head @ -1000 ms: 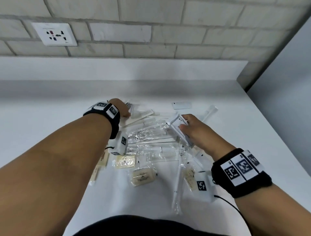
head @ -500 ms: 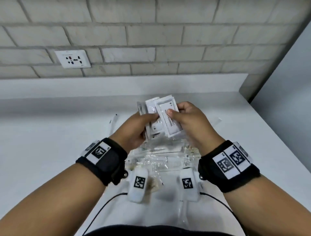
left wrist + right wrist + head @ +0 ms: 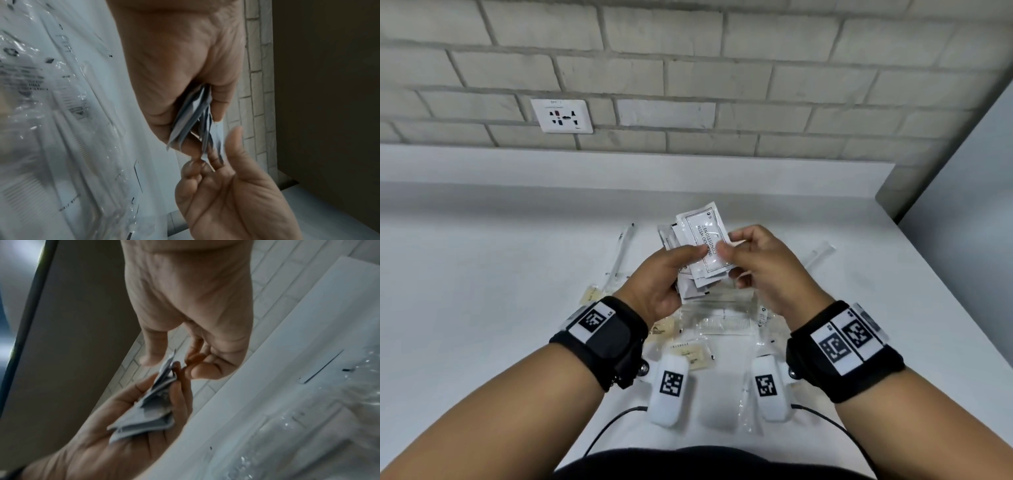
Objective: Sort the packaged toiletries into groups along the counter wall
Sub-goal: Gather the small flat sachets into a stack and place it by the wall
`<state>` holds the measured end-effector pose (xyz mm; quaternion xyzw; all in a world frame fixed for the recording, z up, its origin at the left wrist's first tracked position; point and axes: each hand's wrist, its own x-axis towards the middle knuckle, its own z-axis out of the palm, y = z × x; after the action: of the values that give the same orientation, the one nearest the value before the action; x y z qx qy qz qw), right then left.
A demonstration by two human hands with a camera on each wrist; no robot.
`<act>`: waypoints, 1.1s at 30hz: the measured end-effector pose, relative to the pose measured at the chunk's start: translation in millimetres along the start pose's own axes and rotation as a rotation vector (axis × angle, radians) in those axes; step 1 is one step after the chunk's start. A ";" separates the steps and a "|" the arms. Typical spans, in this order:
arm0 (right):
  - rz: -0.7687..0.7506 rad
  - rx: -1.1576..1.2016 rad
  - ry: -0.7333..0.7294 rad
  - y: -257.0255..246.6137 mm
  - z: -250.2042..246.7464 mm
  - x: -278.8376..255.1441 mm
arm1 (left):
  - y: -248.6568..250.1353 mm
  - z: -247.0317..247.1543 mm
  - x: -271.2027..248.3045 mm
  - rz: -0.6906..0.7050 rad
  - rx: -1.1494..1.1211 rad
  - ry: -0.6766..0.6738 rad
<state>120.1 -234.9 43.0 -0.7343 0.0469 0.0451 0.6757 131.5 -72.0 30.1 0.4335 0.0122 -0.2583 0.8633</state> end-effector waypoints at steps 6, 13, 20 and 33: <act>-0.021 -0.086 0.026 3.9 -11.7 -1.9 | -5.3 -5.7 -3.8 0.014 0.032 -0.040; -0.234 0.047 0.032 -35.9 -60.1 5.6 | -0.4 -11.0 -2.6 0.051 0.096 0.100; -0.047 -0.176 0.043 -22.4 -14.6 16.1 | -9.5 8.7 6.2 0.038 0.117 0.062; 0.069 0.180 -0.074 -7.2 -10.4 4.9 | -9.1 3.6 6.9 0.080 0.278 0.008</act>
<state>125.9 -244.7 50.3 -0.6664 0.0509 0.0912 0.7383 132.5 -82.2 23.9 0.5501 -0.0373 -0.2211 0.8044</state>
